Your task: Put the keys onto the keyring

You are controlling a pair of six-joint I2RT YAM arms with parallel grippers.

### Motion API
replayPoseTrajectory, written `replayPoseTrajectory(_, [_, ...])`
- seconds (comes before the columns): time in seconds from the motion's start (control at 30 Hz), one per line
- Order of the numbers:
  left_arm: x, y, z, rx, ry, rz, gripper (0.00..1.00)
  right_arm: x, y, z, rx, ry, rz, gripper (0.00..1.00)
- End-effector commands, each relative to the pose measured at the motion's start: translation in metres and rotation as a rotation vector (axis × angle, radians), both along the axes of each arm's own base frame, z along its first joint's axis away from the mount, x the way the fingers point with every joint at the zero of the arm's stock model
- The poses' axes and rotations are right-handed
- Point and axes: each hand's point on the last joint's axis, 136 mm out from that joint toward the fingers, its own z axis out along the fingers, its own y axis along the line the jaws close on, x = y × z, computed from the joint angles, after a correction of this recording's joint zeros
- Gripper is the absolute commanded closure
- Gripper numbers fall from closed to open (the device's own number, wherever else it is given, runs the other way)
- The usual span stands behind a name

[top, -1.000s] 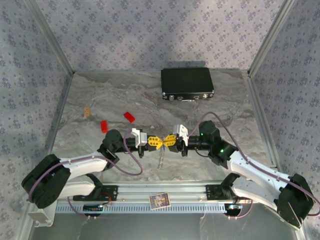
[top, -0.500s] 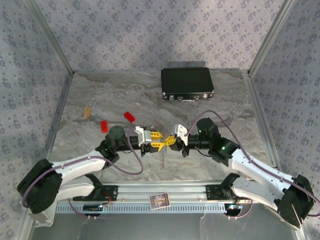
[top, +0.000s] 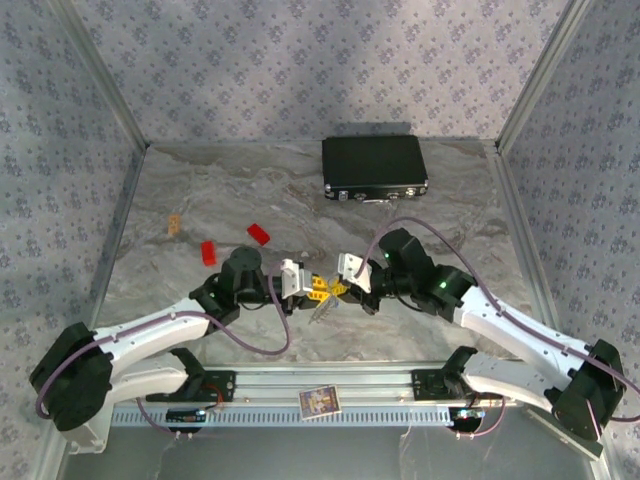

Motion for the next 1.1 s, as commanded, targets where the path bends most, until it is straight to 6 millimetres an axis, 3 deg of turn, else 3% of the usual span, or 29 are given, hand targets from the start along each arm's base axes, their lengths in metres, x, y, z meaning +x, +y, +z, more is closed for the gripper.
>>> replayPoseTrajectory(0.0, [-0.001,-0.001,0.009,0.008,-0.035,-0.011,0.83,-0.001,0.003,0.017,0.003,-0.052,0.032,1.0])
replayPoseTrajectory(0.33, [0.0,0.0,0.009,0.012,-0.043,-0.006,1.0,-0.007,0.01,0.02,-0.007,-0.054,0.069,1.0])
replayPoseTrajectory(0.47, [0.001,0.001,0.011,0.002,-0.052,0.005,1.0,-0.009,0.01,0.023,0.013,-0.052,0.071,1.0])
replayPoseTrajectory(0.5, [0.001,0.001,0.012,-0.004,-0.055,0.01,1.0,-0.007,0.01,0.023,0.026,-0.051,0.056,0.98])
replayPoseTrajectory(0.57, [0.002,0.003,0.013,-0.026,-0.062,0.021,1.0,-0.006,0.007,0.024,0.062,-0.049,0.035,0.8])
replayPoseTrajectory(0.63, [0.001,0.003,0.016,-0.06,-0.061,0.028,1.0,-0.004,0.002,0.024,0.123,-0.037,0.009,0.74])
replayPoseTrajectory(0.83, [-0.003,0.004,0.025,-0.149,-0.049,0.023,1.0,-0.002,-0.003,0.024,0.249,0.001,-0.023,0.71])
replayPoseTrajectory(1.07, [-0.005,0.002,0.026,-0.181,-0.026,0.004,1.0,-0.002,0.001,0.007,0.239,0.049,-0.023,0.71])
